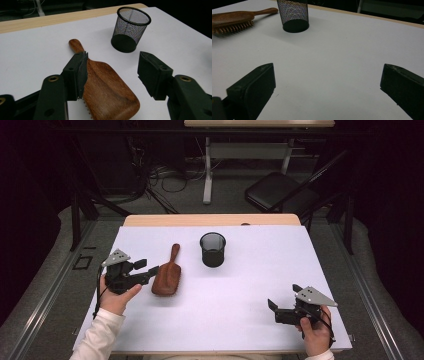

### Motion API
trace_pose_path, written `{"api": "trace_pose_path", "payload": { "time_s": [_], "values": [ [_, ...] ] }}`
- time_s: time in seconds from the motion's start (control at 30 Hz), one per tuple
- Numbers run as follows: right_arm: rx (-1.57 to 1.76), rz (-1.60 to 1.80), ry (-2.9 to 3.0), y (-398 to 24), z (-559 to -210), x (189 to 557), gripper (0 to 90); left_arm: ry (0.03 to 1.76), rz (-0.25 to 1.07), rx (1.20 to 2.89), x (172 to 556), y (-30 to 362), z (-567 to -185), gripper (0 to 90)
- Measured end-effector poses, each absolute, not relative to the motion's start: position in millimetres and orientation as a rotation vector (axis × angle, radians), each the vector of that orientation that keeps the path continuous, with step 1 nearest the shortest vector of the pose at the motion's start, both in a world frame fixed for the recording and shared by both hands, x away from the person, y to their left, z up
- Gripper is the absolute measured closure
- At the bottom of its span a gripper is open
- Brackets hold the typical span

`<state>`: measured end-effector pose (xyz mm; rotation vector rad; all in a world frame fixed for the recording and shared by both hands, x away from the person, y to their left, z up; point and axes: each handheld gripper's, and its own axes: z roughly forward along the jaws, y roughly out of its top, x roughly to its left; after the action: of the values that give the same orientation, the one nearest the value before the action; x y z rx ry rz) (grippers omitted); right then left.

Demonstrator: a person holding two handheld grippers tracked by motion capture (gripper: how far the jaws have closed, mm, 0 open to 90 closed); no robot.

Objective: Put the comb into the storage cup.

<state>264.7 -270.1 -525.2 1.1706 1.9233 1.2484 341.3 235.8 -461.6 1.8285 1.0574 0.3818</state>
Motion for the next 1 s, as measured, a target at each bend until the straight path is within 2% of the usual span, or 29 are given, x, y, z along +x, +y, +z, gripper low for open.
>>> {"api": "trace_pose_path", "payload": {
  "time_s": [0.13, 0.27, 0.53, 1.0],
  "values": [
    [1.167, 1.245, 1.925, -269.5, -525.7, 265.0, 0.0, 1.071, 0.409, 1.838, 350.2, 229.5, -456.7, 44.6],
    [1.171, 1.242, 1.931, -269.8, -525.8, 265.2, 0.0, 1.099, 0.349, 1.844, 360.6, 224.3, -451.3, 51.4],
    [1.173, 1.242, 1.936, -268.9, -526.3, 265.3, 0.0, 1.108, 0.343, 1.861, 376.6, 218.9, -448.0, 54.5],
    [1.179, 1.242, 1.935, -270.0, -527.0, 266.5, 0.0, 1.174, 0.345, 1.936, 402.0, 208.4, -444.6, 65.3]
  ]
}}
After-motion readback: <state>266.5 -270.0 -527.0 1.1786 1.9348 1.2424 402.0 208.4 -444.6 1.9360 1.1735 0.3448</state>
